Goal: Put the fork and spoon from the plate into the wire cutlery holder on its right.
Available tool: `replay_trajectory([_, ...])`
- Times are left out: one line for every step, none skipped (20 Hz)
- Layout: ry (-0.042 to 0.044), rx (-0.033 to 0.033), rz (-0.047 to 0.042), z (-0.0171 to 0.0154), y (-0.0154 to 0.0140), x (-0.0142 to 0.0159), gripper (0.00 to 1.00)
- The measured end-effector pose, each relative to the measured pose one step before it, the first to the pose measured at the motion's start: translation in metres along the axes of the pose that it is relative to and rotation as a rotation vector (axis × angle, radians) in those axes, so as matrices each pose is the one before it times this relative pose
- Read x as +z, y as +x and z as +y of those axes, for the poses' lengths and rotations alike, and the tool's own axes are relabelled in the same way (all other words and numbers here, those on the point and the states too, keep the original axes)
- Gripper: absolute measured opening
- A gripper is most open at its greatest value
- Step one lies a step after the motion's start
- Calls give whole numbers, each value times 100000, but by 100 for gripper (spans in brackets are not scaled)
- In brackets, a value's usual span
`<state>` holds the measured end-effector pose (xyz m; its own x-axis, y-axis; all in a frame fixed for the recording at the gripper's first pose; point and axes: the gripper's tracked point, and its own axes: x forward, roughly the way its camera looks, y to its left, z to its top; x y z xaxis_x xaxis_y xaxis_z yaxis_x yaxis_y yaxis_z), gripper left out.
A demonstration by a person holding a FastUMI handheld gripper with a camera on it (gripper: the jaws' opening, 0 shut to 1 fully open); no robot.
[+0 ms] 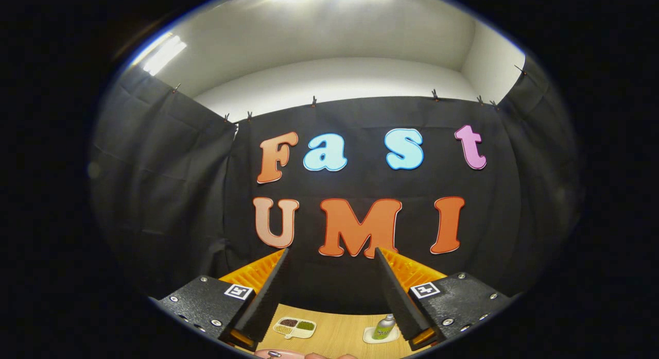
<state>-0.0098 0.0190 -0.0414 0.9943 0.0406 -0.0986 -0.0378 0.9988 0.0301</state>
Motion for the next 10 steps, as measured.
replay_trajectory([2066,2208,1278,714,-146,-433,95])
replay_trajectory([2173,1385,1703,467,-69,-766,95])
replay_trajectory([1700,301,2096,164,31,-812,95])
replay_trajectory([1108,-228,2719,-127,84,-1112,95])
replay_trajectory([520,-427,3695,-25,56,-1393,95])
replay_trajectory([319,-239,4328,9,129,-1699,95])
replay_trajectory([321,-98,4341,82,59,-1602,95])
replay_trajectory([685,-22,3948,127,312,-1662,95])
replay_trajectory([1112,142,3916,219,156,-1521,95])
replay_trajectory([1246,414,4185,262,342,-1640,96])
